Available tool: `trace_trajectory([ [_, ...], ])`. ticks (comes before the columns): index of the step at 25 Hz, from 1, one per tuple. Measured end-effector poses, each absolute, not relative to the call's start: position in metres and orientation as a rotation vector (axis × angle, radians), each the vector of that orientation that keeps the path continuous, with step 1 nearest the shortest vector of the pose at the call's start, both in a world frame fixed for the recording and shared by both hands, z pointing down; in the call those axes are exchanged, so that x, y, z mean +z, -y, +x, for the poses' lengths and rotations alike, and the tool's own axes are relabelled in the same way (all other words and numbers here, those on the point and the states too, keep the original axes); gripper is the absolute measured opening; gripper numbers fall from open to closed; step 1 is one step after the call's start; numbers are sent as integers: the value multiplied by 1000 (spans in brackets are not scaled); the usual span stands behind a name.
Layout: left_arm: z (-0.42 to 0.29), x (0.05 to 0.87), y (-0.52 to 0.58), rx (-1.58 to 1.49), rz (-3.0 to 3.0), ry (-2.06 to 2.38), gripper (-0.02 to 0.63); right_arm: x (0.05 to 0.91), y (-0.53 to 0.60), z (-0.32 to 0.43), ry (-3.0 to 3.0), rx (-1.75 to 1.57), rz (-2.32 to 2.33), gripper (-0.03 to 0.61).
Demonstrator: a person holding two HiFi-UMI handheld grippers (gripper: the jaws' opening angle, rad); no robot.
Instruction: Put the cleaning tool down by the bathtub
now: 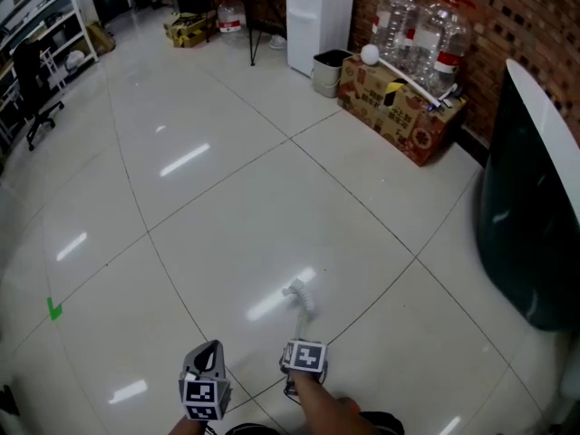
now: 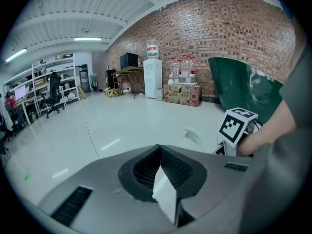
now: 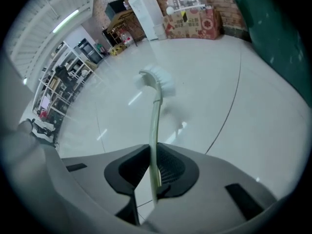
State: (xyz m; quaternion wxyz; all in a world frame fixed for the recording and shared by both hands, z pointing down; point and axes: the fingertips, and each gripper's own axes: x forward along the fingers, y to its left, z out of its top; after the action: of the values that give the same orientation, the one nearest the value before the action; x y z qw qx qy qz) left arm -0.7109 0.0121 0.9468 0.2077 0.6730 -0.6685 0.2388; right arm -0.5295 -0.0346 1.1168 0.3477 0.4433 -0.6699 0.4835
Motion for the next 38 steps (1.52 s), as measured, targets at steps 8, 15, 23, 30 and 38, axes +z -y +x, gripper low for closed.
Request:
trace_trajectory([
  [8, -637, 778, 59, 619, 2031, 1854, 5, 908, 102, -477, 2046, 985, 1102, 60],
  [15, -527, 686, 85, 579, 2234, 1685, 5, 772, 96, -400, 2156, 755, 1006, 60],
  [23, -412, 601, 73, 653, 2415, 1454, 5, 678, 59, -297, 2098, 752, 1023, 60],
  [30, -314, 551, 90, 715, 2510, 1350, 5, 630, 62, -203, 2088, 716, 1045, 60],
  [38, -199, 480, 102, 646, 2614, 1246, 5, 569, 63, -82, 2013, 617, 1125, 60],
])
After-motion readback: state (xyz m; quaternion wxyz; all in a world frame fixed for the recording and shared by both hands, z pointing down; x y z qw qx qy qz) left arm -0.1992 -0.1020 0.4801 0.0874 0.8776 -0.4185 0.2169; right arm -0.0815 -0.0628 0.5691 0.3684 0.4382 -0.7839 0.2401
